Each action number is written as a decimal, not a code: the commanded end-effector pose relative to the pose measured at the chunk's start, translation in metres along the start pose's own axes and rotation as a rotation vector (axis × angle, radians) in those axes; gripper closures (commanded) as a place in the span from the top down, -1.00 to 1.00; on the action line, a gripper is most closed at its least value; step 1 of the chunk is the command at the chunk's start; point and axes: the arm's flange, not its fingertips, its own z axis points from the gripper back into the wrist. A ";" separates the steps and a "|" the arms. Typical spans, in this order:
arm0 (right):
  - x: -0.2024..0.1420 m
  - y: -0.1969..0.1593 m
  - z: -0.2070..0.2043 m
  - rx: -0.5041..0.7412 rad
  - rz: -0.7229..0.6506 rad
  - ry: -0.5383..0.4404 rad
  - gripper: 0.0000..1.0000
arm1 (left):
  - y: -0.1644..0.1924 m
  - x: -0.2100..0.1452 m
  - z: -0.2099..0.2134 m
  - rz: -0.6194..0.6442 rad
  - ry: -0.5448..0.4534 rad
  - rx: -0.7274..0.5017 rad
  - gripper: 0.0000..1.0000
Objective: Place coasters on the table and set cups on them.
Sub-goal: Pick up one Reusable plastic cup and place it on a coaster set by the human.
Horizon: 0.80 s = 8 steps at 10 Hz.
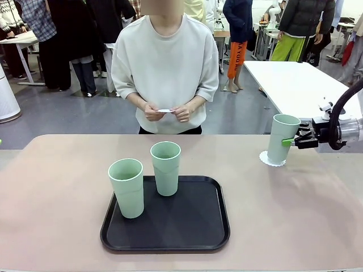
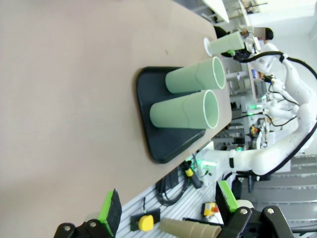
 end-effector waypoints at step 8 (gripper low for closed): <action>-0.006 -0.016 -0.007 0.016 0.036 -0.010 0.71 | 0.000 0.000 0.001 -0.004 -0.005 -0.014 1.00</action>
